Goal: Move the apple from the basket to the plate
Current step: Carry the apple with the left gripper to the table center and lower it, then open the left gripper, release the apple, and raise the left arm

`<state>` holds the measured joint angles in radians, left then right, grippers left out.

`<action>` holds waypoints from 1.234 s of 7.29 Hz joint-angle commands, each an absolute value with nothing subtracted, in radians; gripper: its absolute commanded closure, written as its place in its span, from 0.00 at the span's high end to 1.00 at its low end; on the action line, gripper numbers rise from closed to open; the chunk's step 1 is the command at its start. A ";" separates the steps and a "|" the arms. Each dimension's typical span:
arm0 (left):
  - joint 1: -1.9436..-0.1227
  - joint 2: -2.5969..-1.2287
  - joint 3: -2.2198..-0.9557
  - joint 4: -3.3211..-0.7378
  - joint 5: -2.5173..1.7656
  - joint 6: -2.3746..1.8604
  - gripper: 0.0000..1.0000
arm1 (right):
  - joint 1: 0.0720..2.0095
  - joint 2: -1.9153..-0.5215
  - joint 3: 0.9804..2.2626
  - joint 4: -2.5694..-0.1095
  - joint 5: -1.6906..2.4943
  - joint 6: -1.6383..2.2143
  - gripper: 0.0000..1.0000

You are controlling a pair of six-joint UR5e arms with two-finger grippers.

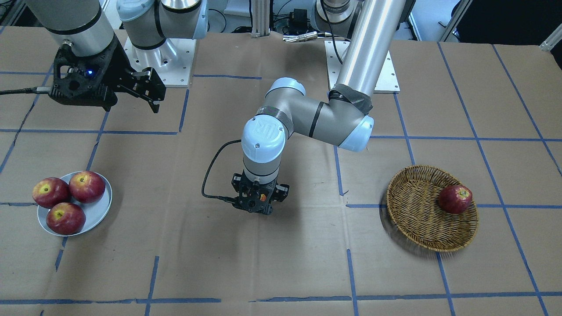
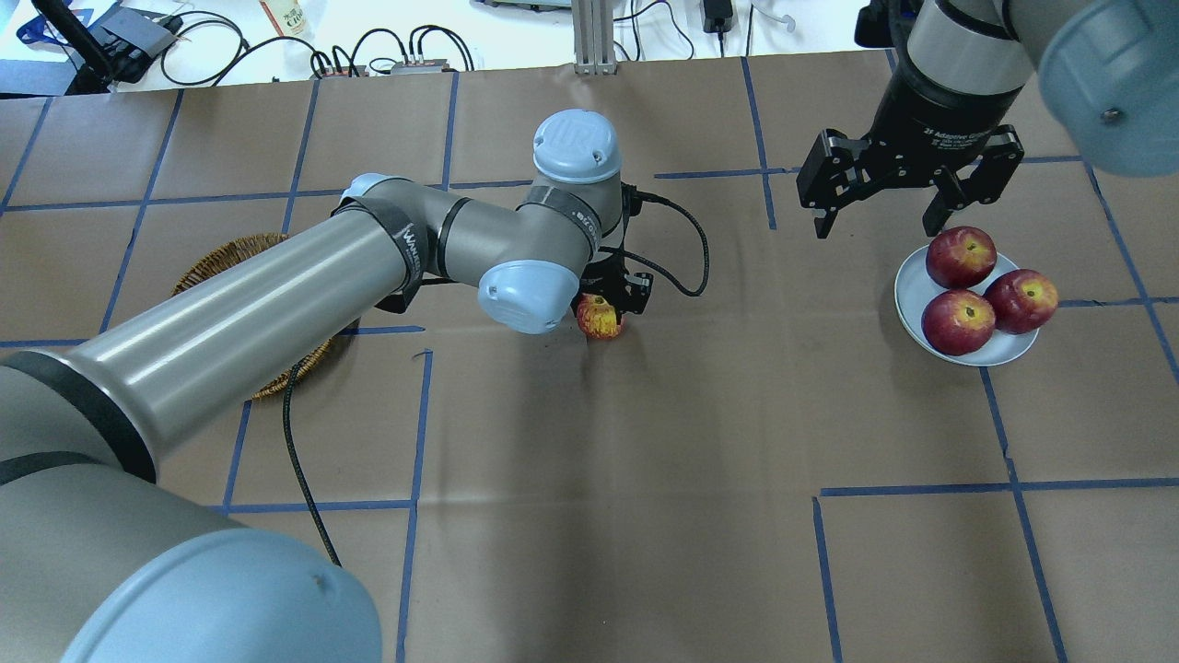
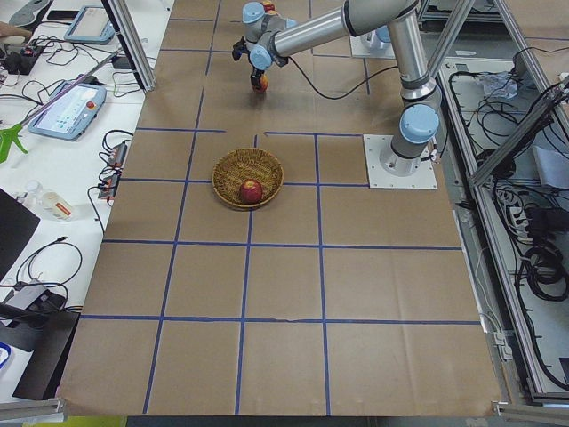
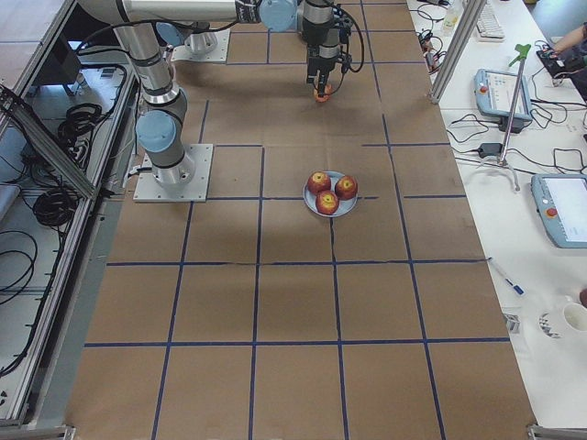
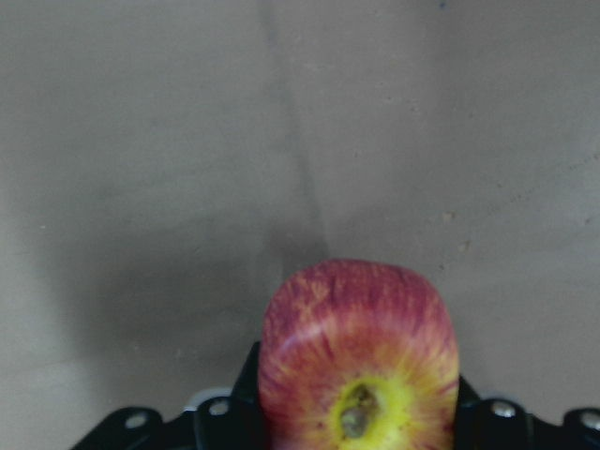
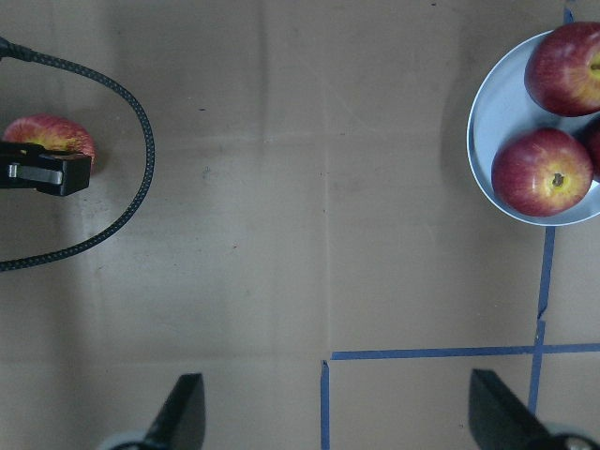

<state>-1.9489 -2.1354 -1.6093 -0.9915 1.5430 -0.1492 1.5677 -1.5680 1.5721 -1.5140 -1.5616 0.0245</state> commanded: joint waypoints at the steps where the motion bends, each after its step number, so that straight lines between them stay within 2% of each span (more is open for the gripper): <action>1: -1.951 -2.141 -1.608 -0.991 1.548 -0.152 0.94 | 1.568 -1.568 1.572 -1.514 -1.562 0.025 1.00; 2: -1.951 -2.125 -1.603 -0.994 1.552 -0.152 0.99 | 1.568 -1.568 1.572 -1.514 -1.562 0.025 1.00; 4: -1.945 -2.074 -1.571 -1.046 1.552 -0.153 0.99 | 1.568 -1.568 1.572 -1.514 -1.562 0.025 1.00; 5: -1.925 -2.015 -1.536 -1.157 1.552 -0.135 0.99 | 1.568 -1.568 1.572 -1.514 -1.560 0.025 1.00; 9: -1.622 -1.708 -1.482 -1.521 1.661 0.243 0.99 | 1.569 -1.568 1.568 -1.516 -1.559 0.026 1.00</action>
<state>-1.7237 -1.8041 -1.4945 -1.4060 1.6507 0.1416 1.5680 -1.5692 1.5704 -1.5145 -1.5591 0.0249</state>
